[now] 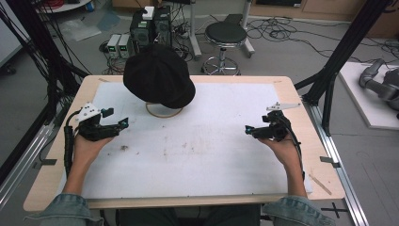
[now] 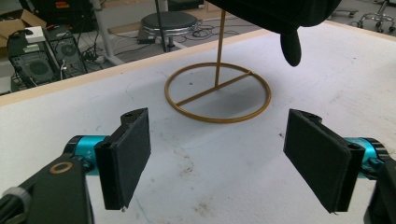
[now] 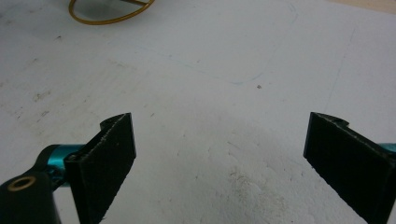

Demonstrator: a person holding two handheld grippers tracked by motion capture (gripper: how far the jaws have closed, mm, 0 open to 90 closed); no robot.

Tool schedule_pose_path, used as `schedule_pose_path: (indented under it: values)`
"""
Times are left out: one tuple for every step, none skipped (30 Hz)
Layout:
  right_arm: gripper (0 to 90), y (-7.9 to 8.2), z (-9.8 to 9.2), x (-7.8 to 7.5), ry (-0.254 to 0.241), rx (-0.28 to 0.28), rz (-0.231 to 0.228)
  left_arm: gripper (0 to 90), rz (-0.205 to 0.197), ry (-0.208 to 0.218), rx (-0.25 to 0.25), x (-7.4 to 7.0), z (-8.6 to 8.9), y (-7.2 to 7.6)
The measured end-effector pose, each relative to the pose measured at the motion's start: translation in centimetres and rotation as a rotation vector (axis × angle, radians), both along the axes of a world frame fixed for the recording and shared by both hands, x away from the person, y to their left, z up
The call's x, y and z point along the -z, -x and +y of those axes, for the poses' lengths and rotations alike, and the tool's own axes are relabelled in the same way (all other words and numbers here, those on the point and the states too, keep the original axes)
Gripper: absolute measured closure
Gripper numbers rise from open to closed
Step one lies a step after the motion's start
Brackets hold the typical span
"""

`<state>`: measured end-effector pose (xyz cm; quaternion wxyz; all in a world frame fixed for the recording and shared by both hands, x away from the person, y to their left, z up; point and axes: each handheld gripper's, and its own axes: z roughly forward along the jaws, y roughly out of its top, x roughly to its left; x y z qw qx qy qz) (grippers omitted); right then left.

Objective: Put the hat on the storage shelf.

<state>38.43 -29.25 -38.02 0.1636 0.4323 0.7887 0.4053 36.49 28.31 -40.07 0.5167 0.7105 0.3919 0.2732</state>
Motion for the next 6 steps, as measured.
schedule_pose_path:
  values:
    - [8.8, 0.0, 0.04, -0.04, 0.0, 0.002, 0.001, 23.4, 0.0, -0.001, 0.002, 0.0, 0.07, 0.0]
    - [8.8, 0.03, 0.09, -0.07, -0.002, 0.0, 0.003, 23.4, -0.001, 0.001, 0.0, -0.01, 0.1, 0.01]
    - [8.8, 0.03, 0.12, -0.09, -0.003, 0.0, 0.004, 23.4, -0.002, 0.003, 0.0, -0.01, 0.11, 0.02]
    - [8.8, 0.02, 0.15, -0.1, -0.004, -0.001, 0.004, 23.4, -0.002, 0.004, 0.001, 0.01, 0.11, 0.02]
    - [8.8, 0.0, 0.17, -0.07, -0.004, 0.0, 0.003, 23.3, -0.002, 0.003, 0.002, 0.03, 0.1, 0.02]
    - [8.8, -0.05, 0.17, -0.05, -0.005, -0.003, 0.006, 23.3, 0.0, 0.0, 0.005, 0.05, 0.08, 0.02]
